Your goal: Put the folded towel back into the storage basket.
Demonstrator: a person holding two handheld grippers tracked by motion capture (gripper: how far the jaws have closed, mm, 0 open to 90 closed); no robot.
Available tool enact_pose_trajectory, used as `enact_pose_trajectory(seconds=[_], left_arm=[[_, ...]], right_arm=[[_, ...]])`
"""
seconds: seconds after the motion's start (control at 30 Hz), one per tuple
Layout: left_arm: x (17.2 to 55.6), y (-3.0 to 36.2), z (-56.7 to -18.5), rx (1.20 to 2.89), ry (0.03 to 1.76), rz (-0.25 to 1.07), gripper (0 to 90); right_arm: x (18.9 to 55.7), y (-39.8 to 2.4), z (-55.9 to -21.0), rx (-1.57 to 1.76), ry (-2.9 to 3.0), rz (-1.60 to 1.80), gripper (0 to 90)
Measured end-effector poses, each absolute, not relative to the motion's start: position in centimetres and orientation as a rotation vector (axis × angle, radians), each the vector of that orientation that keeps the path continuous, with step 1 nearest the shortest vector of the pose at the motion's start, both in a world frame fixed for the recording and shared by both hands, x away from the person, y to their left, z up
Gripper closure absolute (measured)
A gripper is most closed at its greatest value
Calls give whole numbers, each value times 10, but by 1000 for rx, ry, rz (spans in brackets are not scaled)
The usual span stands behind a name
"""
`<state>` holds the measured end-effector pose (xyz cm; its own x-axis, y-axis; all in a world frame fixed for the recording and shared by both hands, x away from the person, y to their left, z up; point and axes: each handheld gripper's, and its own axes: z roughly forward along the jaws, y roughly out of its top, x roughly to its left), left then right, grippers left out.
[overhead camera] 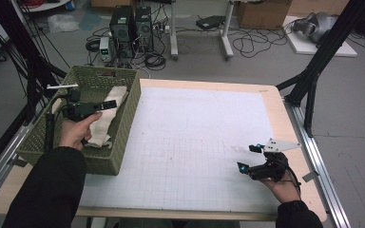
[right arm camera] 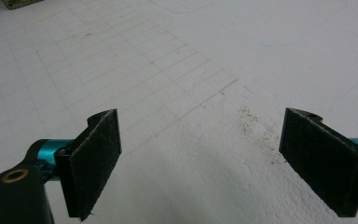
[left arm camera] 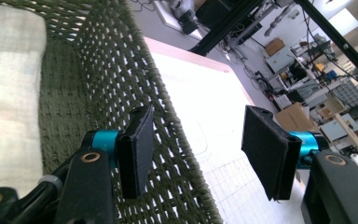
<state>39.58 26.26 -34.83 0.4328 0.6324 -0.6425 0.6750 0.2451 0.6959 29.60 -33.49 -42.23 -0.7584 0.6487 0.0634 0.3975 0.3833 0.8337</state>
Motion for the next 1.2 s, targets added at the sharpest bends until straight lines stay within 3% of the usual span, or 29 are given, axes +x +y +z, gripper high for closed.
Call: enact_pose_trajectory(seconds=[0.6,1.2], left_arm=[[389,220,-333,1478,1120,-38,424],[394,180,-332,1518,1110,-54,369]], right_arm=[[300,-332,-422,903,2374,1329,120],[300,-334,-419,904,2358,1343,120]])
